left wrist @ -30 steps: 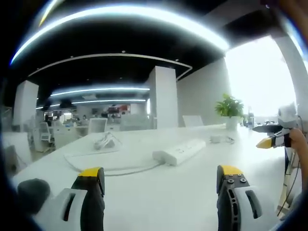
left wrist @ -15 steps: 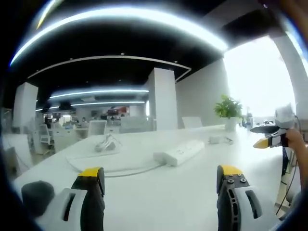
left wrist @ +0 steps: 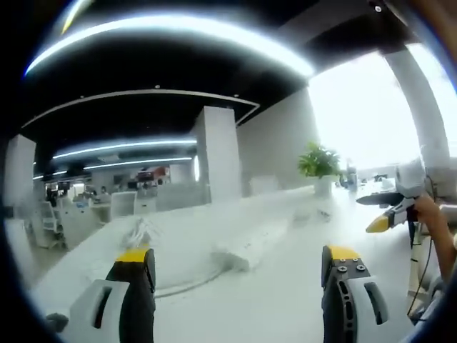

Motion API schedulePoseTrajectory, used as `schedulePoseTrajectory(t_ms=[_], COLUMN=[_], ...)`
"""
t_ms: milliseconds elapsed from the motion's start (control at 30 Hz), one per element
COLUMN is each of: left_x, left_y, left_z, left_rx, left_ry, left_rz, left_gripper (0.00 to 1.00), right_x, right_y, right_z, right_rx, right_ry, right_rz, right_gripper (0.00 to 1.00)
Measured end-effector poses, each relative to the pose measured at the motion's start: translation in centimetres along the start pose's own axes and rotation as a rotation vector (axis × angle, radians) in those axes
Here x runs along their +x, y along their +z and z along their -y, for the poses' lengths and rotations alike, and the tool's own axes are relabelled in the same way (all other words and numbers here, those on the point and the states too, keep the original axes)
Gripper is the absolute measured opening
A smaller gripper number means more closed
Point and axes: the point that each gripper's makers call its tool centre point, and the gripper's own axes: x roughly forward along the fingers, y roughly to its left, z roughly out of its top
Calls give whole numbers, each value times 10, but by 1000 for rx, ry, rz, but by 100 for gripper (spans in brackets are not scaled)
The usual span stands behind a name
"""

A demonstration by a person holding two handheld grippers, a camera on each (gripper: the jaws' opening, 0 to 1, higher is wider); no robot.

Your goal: Straighten the power strip on the desk, plug the charger into it

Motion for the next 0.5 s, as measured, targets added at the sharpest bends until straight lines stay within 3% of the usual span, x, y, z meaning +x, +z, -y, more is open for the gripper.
schedulePoseTrajectory(t_ms=[267, 500], left_x=[18, 35], left_y=[36, 56], left_z=[1, 1], left_rx=[39, 73], left_ry=[-50, -94], left_rz=[31, 17], left_gripper=[99, 99], right_x=[0, 0], right_y=[0, 1], right_z=[0, 1], right_rx=[1, 5], right_ry=[6, 6], right_rz=[1, 3], right_gripper=[97, 97])
